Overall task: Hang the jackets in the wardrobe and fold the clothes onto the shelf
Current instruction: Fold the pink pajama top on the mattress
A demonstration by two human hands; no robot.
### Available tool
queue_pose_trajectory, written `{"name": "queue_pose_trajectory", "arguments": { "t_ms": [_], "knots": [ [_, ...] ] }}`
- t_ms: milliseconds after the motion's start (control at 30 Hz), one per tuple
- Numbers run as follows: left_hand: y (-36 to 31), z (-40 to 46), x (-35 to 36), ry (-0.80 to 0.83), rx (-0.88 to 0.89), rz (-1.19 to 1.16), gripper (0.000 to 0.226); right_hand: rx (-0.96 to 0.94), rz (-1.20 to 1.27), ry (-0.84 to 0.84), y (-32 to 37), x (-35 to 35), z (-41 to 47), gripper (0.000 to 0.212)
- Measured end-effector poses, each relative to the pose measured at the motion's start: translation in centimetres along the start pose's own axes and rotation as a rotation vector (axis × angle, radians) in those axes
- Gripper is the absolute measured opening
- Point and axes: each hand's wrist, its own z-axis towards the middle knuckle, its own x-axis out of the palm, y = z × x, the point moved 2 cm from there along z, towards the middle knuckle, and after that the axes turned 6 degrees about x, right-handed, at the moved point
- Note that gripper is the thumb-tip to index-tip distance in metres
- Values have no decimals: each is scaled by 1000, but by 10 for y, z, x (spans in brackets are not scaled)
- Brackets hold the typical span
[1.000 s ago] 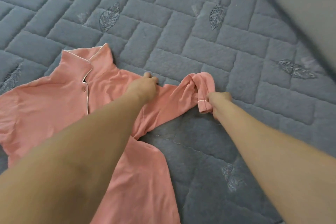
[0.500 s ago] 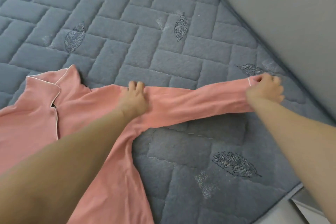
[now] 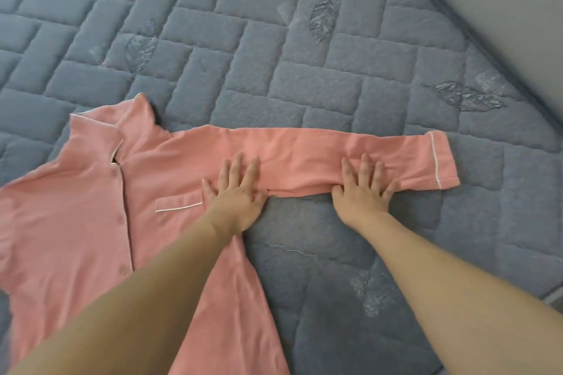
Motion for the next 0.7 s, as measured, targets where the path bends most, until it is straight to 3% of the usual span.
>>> {"name": "queue_pose_trajectory", "arguments": {
  "t_ms": [67,133,200,300,600,700],
  "knots": [
    [32,-31,-2,-67,-166,-70,70,44,60,-67,26,5,-10,72],
    [66,-62,0,-13,-242,-103,72,-47,73,-87,62,11,-25,74],
    [97,-88,1,46,-148,-21,72,-223,23,-80,102,18,-41,73],
    [137,-114,-6,-32,-73,11,69,-417,-44,-43,159,28,-63,71],
    [298,-187,-6,-139,-535,-156,64,-661,-220,-16,322,93,-123,76],
    [341,-204,-3,-189,-672,-220,65,-689,-229,-97,361,112,-145,84]
  ]
}}
